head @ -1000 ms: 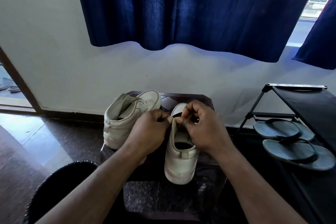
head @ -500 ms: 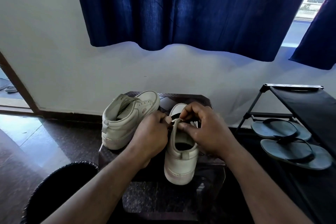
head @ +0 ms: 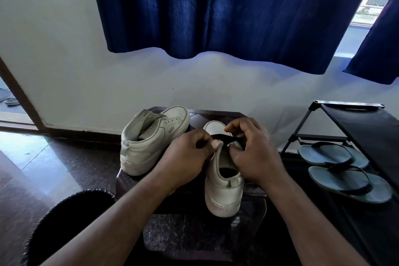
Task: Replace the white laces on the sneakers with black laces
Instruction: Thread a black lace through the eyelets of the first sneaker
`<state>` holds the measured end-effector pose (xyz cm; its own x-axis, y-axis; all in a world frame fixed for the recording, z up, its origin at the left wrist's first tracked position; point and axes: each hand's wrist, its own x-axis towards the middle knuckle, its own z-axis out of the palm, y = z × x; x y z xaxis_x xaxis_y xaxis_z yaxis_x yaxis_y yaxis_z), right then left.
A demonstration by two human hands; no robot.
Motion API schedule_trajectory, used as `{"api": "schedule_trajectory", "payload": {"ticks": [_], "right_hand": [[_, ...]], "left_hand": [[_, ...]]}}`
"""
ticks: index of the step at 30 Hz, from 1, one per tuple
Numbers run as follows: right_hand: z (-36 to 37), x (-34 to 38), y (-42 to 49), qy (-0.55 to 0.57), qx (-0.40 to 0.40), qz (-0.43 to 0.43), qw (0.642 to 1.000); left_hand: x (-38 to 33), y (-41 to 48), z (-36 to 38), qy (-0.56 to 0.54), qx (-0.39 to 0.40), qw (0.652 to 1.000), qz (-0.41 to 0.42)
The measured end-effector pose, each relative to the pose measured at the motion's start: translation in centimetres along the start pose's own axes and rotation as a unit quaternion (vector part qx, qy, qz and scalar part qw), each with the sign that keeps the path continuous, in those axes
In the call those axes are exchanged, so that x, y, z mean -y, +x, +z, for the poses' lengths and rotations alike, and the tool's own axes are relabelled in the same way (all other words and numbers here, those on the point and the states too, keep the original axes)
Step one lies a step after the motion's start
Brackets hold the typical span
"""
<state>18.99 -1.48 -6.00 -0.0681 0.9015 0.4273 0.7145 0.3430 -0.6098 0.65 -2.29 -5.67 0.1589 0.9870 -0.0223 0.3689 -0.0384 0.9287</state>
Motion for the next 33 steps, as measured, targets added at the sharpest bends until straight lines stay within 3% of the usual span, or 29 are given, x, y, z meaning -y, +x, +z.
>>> {"api": "schedule_trajectory", "payload": {"ticks": [4, 6, 8, 10, 13, 16, 18, 24, 30, 33], "right_hand": [[0.0, -0.3, 0.0, -0.003, -0.008, 0.021, 1.000], [-0.2, -0.5, 0.1, -0.009, -0.010, 0.023, 1.000], [-0.3, -0.6, 0.1, -0.018, -0.013, 0.022, 1.000], [-0.2, -0.5, 0.0, -0.021, -0.016, 0.019, 0.999], [-0.1, -0.4, 0.0, -0.004, -0.021, 0.020, 1.000], [-0.1, -0.3, 0.0, 0.004, -0.025, 0.012, 1.000], [0.0, -0.2, 0.1, 0.003, -0.024, -0.003, 1.000], [0.0, -0.2, 0.3, 0.018, 0.014, -0.051, 0.998], [-0.6, -0.4, 0.3, -0.043, 0.018, -0.018, 0.999], [-1.1, 0.3, 0.6, 0.125, 0.012, 0.037, 0.991]], "left_hand": [[0.1, 0.4, 0.0, 0.044, -0.065, 0.997, -0.022], [0.1, 0.3, -0.7, 0.206, -0.083, 0.974, -0.031], [-0.1, -0.4, -1.3, 0.356, -0.070, 0.931, -0.044], [0.0, -0.9, -1.4, 0.411, -0.051, 0.910, -0.035], [0.1, -0.6, -1.7, 0.365, -0.075, 0.928, 0.026], [0.1, 0.1, -1.7, 0.203, -0.058, 0.976, 0.060], [0.1, 0.3, -1.2, 0.139, -0.037, 0.988, 0.063], [0.6, 0.5, -0.3, 0.129, -0.042, 0.987, 0.083], [0.6, 0.6, -0.8, 0.167, -0.060, 0.982, 0.066], [0.5, 0.7, -0.9, 0.171, -0.069, 0.980, 0.076]]}}
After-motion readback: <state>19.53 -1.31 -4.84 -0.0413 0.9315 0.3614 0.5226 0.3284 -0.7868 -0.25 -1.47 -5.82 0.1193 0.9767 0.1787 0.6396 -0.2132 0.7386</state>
